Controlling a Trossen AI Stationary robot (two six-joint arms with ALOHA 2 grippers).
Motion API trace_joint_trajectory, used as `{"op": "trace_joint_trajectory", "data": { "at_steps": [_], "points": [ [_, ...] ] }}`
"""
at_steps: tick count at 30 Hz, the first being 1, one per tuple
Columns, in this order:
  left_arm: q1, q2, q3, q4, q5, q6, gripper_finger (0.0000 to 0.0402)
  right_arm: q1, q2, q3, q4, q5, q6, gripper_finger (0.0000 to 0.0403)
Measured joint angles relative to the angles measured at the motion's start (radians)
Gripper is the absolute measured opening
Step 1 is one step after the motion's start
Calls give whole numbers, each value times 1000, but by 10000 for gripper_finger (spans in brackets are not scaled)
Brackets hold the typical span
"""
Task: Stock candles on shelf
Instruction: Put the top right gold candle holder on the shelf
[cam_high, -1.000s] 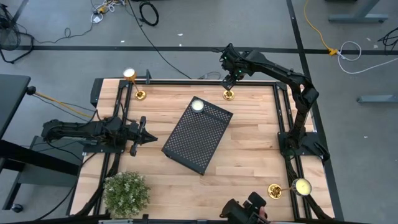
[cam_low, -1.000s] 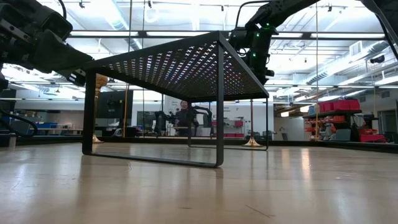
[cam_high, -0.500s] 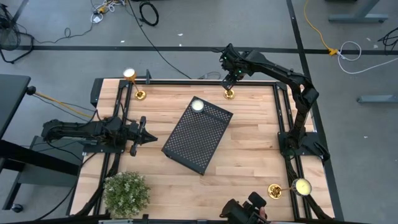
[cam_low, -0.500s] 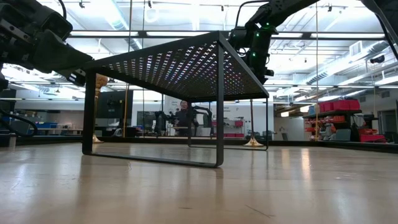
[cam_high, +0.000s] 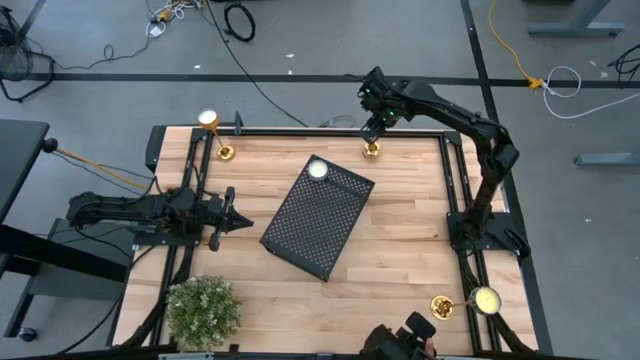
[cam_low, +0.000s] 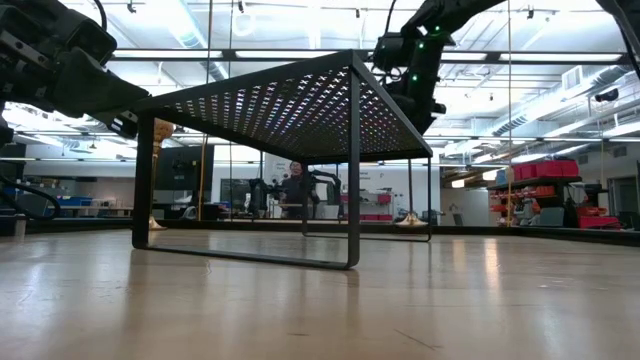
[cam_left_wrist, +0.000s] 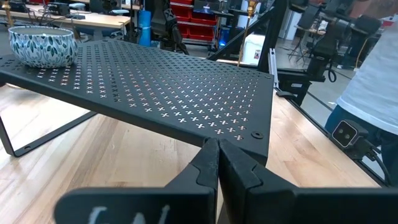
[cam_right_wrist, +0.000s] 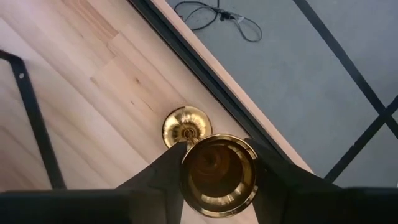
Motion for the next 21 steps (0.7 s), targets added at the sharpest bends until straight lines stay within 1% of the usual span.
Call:
{"op": "trace_joint_trajectory", "data": {
  "at_steps": [5,13,18,21],
  "points": [
    [0,0,0,0,0,0,14,10,-55,0,-29,-3,0,132],
    [0,0,0,0,0,0,14,37,-147,0,-98,-3,3,145],
    [0,0,0,0,0,0,14,60,-203,0,-124,-3,3,132],
    [0,0,0,0,0,0,14,75,-233,0,-125,-3,3,131]
  ]
}}
